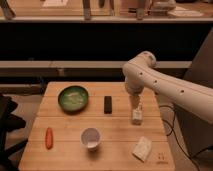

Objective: Push the ceramic bowl across the table

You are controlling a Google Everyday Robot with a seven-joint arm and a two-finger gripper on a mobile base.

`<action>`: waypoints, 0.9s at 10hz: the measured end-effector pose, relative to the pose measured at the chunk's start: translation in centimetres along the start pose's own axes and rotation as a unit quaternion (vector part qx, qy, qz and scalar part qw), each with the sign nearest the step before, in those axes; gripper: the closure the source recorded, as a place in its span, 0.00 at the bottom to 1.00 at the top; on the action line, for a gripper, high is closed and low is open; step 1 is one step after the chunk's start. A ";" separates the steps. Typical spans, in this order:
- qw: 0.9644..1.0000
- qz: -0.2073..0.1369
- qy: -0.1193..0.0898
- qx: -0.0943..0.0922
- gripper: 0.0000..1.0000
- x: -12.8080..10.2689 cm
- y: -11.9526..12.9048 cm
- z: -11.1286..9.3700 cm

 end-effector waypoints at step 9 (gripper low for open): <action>1.000 -0.029 0.001 -0.003 0.20 -2.7 -2.1 2.0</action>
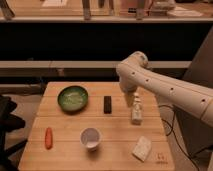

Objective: Push the ceramic bowl across the table

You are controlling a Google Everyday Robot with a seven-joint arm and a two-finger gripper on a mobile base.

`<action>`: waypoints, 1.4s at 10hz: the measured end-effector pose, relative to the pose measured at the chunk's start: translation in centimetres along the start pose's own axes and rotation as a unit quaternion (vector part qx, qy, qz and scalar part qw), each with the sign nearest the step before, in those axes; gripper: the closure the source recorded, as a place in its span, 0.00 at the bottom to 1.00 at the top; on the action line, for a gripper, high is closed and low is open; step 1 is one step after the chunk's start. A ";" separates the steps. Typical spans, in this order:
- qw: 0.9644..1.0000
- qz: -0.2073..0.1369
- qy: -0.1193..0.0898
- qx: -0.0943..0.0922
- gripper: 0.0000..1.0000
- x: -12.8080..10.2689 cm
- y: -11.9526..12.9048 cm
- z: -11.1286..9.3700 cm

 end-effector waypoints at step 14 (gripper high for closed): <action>1.000 -0.017 0.000 -0.004 0.20 -2.6 -2.4 2.8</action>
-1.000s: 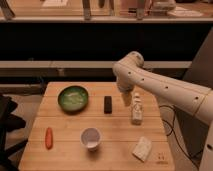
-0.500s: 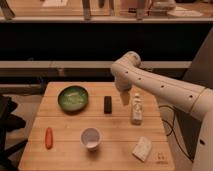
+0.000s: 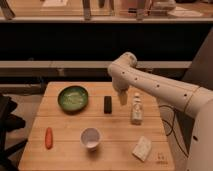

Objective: Push the ceramic bowl across the table

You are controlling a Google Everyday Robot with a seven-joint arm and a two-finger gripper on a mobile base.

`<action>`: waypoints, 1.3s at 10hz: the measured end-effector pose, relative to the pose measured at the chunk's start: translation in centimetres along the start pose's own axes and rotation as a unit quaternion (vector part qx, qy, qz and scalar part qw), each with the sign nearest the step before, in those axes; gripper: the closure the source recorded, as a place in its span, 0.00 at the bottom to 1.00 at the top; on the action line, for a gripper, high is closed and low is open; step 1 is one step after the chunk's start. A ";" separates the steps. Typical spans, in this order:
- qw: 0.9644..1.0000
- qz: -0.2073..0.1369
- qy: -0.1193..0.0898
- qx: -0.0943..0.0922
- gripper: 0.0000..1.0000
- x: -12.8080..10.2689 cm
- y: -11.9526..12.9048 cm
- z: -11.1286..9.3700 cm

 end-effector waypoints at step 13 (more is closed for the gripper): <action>1.000 -0.013 0.001 -0.008 0.20 -1.3 -0.1 2.1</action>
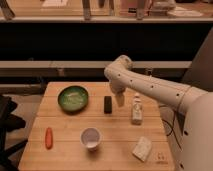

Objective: Push the ceramic bowl across the table

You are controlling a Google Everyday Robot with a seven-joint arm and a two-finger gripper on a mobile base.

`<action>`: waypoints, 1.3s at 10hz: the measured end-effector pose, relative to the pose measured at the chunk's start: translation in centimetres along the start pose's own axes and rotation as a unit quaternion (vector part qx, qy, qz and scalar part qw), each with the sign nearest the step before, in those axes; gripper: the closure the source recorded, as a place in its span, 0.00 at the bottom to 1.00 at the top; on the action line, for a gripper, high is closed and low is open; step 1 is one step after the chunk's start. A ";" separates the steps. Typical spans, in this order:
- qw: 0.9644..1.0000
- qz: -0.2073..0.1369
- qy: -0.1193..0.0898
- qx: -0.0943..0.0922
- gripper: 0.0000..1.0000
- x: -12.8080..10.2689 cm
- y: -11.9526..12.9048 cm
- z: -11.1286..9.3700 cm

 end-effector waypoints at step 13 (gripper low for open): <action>1.000 -0.010 -0.001 -0.008 0.20 -0.3 0.1 2.1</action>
